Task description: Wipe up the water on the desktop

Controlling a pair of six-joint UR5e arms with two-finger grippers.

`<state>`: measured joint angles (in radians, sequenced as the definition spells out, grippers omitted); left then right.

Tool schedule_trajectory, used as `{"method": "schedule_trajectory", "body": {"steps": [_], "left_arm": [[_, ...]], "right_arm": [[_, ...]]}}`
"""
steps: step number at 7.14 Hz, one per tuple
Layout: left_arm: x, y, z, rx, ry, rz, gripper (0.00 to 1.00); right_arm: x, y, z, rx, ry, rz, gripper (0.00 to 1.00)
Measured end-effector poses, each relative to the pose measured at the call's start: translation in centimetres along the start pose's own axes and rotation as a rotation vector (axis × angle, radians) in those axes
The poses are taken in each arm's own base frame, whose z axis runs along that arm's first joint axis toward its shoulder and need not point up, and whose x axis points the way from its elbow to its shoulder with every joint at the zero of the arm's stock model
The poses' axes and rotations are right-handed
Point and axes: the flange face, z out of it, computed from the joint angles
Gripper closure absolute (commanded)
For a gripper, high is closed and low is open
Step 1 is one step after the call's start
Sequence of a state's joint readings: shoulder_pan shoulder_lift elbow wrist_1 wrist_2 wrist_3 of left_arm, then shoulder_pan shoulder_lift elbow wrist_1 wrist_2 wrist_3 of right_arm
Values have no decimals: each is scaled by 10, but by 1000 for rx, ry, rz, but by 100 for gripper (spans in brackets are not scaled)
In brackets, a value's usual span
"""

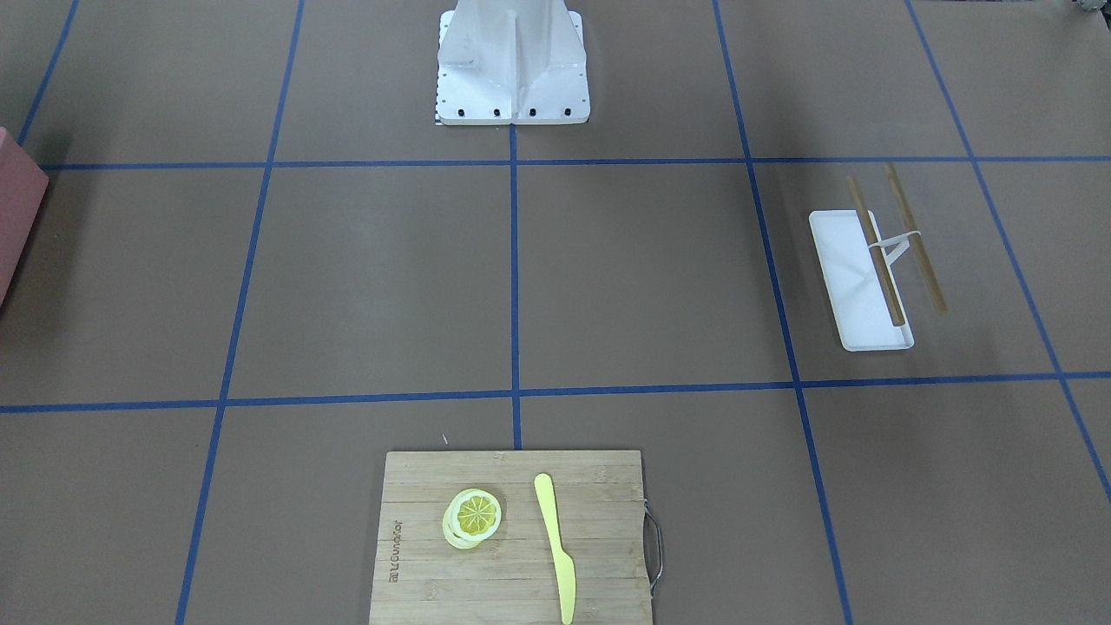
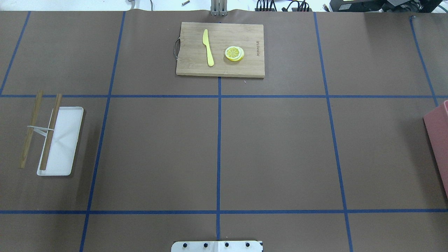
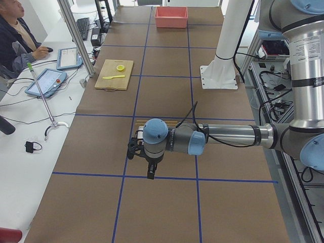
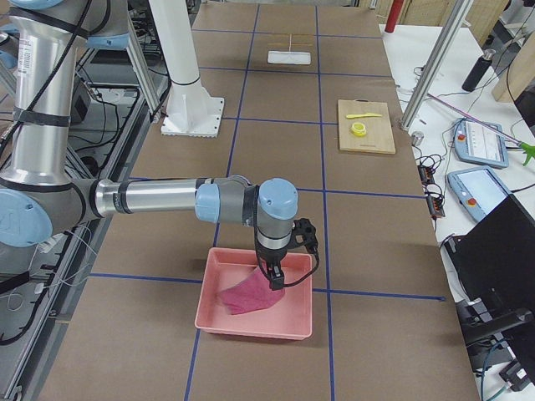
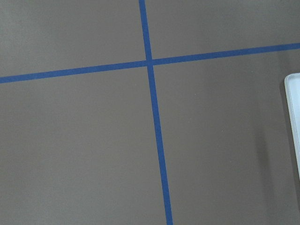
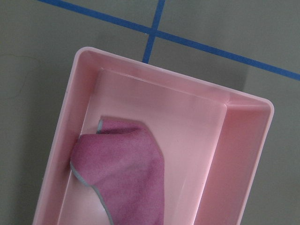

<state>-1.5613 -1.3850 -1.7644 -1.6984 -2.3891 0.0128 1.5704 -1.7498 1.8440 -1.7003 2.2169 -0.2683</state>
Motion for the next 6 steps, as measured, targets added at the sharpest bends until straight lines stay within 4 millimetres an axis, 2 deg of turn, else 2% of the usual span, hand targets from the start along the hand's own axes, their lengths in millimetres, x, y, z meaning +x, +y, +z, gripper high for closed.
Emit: {"method": "schedule_trajectory", "body": {"steps": [4, 6], "left_arm": [[-3, 1, -1, 2, -3, -8, 2], [1, -4, -5, 12, -2, 3, 2]], "right_arm": [[-6, -9, -7, 25, -20, -6, 0], [-5, -12, -4, 35, -25, -26, 0]]}}
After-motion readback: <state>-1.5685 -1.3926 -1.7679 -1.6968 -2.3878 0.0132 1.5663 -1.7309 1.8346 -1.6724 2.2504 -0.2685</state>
